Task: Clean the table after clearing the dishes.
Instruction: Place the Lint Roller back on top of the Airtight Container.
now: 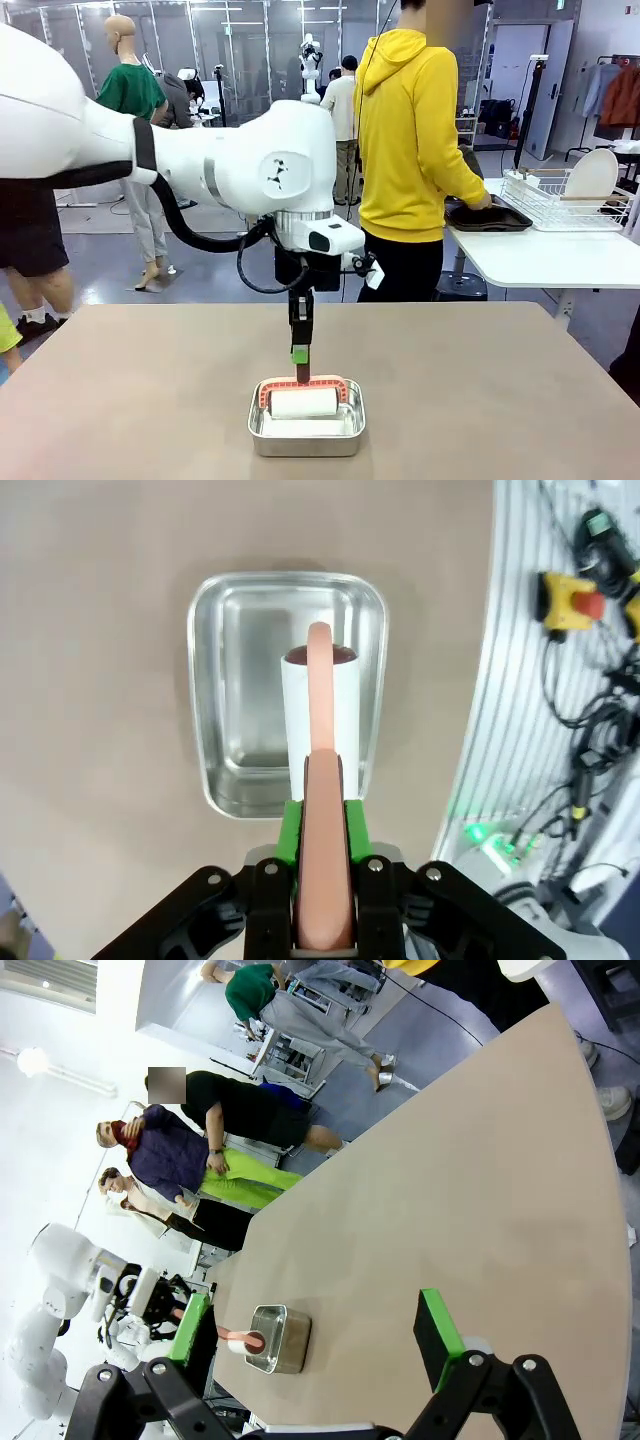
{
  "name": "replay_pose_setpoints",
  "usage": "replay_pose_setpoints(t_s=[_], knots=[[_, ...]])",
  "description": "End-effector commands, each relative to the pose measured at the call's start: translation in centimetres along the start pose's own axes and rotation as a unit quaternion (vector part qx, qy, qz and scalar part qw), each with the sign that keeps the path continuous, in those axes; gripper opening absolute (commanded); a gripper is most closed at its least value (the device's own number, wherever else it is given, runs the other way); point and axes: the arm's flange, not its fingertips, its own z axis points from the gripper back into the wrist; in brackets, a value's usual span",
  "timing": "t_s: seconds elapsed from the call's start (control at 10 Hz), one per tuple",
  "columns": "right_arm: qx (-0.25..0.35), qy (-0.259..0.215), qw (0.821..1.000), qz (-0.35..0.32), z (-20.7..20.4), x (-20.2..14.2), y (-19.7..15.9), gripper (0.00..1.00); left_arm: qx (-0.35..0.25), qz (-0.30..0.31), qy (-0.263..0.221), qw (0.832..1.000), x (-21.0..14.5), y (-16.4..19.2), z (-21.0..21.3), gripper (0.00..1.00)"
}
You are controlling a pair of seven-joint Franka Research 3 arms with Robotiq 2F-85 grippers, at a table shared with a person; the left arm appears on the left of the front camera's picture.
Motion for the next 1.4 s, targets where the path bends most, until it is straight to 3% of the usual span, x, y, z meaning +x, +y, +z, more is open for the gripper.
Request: replay_pose_setpoints(t_s=[0.0,0.8,0.9,1.1,1.2,1.3], knots=[[0.001,0.004,1.000,0.002,0.2,-0.1,0.3,1.00,0.006,0.006,0.005,1.000,0.3,2.2,-0.7,0.20],[0.001,0.004,1.000,0.002,0.2,-0.1,0.3,1.00,-0.044,0.004,-0.012,0.999,0.2,9.5,-4.7,0.20],[0.001,0.004,1.000,0.002,0.2,-0.1,0.3,1.00,-0.044,0.009,-0.009,0.999,0.1,9.9,-4.9,0.46],[0.001,0.004,1.000,0.002,0.2,-0.1,0.3,1.00,-0.044,0.003,-0.014,0.999,-0.1,9.8,-4.5,0.51],[0.001,0.004,1.000,0.002,0.2,-0.1,0.3,1.00,-0.044,0.000,-0.017,0.999,-0.1,9.6,-4.2,0.82],[0.001,0.004,1.000,0.002,0.2,-0.1,0.3,1.00,-0.043,-0.004,-0.019,0.999,-0.1,9.4,-3.8,0.65]])
